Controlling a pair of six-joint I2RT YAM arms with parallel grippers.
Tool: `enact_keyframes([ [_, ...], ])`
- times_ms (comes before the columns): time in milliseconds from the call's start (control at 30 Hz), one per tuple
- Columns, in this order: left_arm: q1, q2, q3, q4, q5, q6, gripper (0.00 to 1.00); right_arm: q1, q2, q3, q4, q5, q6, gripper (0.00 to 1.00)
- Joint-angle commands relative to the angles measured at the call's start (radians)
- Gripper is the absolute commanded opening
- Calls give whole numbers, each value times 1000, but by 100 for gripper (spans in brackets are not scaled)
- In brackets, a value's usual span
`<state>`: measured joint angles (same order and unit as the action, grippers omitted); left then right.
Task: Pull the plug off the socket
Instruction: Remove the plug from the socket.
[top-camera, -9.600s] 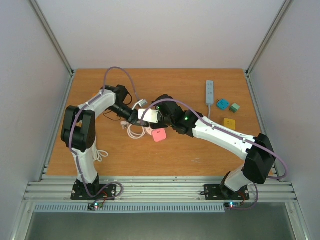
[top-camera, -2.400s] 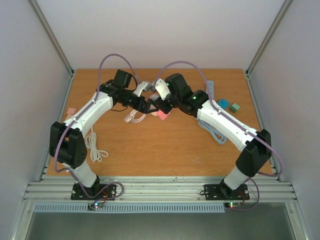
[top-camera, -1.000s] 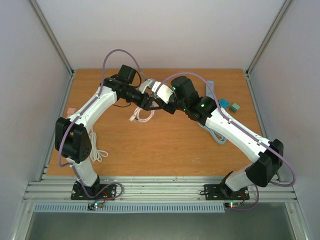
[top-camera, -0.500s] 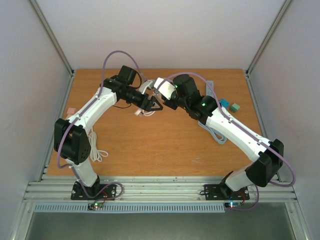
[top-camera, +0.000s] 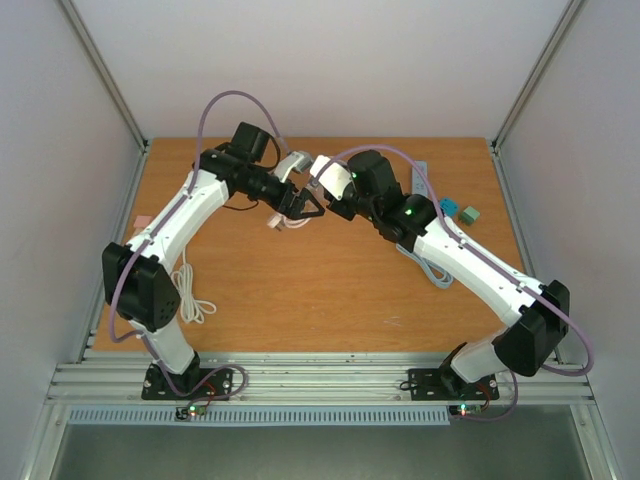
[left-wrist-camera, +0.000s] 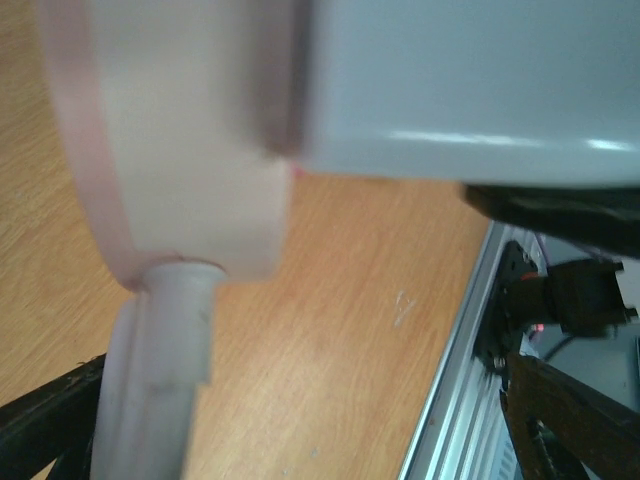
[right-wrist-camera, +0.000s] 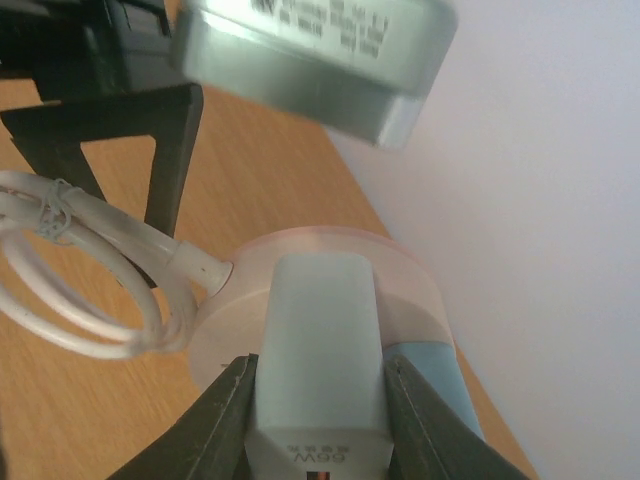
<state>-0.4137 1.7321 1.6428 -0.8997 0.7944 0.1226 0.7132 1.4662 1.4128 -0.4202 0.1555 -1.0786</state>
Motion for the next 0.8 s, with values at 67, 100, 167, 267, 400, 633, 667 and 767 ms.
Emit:
enact_keyframes([
  [67, 12, -80, 56, -30, -114, 86, 99, 3, -84, -6, 168, 45, -33, 6],
  [100, 12, -92, 43, 1, -164, 58, 99, 3, -91, -8, 169, 45, -32, 6],
  [167, 12, -96, 34, 35, -224, 40, 99, 1, -99, -9, 167, 43, -25, 6],
  [267, 12, -84, 48, 40, -243, 37, 100, 2, -102, -8, 160, 45, -22, 6],
  [400, 8, -96, 41, 85, -249, 34, 99, 2, -109, -12, 164, 53, -13, 6],
  [633, -30, -62, 45, 152, -279, -3, 99, 2, -88, 15, 131, 53, 28, 6],
  [667, -36, -45, 56, 145, -281, -3, 99, 1, -85, 15, 130, 54, 31, 6],
  [767, -45, -8, 70, 152, -284, -20, 99, 3, -87, 15, 124, 51, 43, 6],
])
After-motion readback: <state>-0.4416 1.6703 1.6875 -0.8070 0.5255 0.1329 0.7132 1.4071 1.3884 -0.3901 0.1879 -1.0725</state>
